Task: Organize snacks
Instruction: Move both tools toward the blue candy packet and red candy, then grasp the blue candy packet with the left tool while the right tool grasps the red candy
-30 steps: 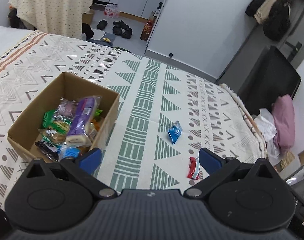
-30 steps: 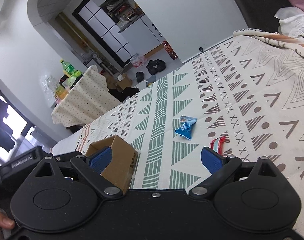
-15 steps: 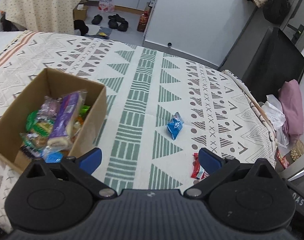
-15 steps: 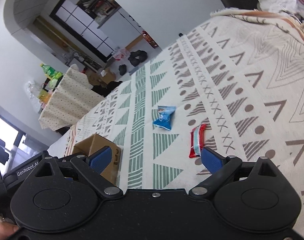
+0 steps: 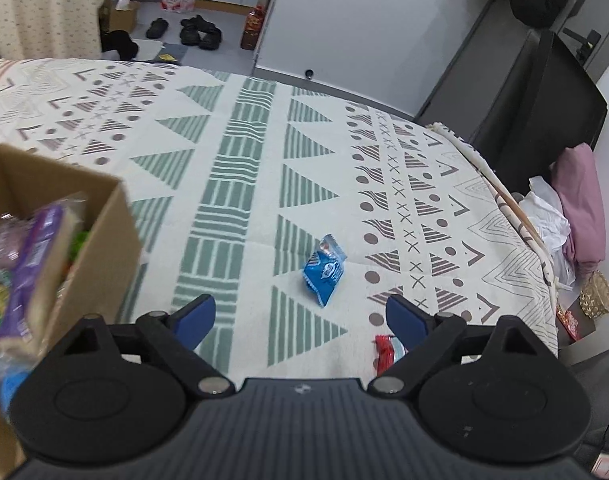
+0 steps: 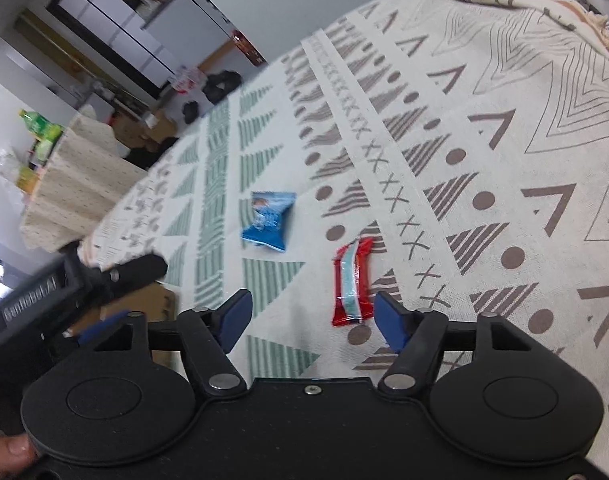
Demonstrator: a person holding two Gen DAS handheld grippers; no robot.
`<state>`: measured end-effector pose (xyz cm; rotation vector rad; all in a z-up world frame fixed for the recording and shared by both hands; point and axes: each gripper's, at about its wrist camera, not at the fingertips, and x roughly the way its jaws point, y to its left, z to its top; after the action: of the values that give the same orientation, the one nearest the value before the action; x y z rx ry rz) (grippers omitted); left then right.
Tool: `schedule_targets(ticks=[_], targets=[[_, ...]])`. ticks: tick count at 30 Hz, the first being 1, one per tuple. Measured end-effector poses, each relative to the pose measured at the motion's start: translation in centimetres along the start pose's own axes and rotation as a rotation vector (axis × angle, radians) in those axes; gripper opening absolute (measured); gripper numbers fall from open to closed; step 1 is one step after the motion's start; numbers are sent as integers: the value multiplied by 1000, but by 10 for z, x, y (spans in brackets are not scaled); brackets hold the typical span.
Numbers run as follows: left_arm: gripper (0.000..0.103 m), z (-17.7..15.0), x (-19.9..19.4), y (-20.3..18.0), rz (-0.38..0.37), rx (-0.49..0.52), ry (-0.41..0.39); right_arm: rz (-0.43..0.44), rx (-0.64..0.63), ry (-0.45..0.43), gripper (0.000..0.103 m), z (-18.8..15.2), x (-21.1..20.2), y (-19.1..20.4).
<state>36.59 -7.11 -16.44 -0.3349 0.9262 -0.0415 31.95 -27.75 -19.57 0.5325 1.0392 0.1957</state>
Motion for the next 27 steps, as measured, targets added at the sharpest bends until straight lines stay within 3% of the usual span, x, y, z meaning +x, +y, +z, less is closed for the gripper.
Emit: schedule_targets(ticks=[13,17,19,26,27], targets=[[85,13,79,-17,-33,62,80,-79,-39,46,48,14,46,1],[85,14,97,-20,-33,60,96,-101,-53,61,31,14,53,-2],[79,15,104,-22,-34,59,105,-116,-50,60,22,15,55,-5],[58,12,116,-28,-29,60,117,-119,-12,18,20,19,51,-13],[51,11,116,-28,-29,59,116,-121,2,13,20,20,49,-16]])
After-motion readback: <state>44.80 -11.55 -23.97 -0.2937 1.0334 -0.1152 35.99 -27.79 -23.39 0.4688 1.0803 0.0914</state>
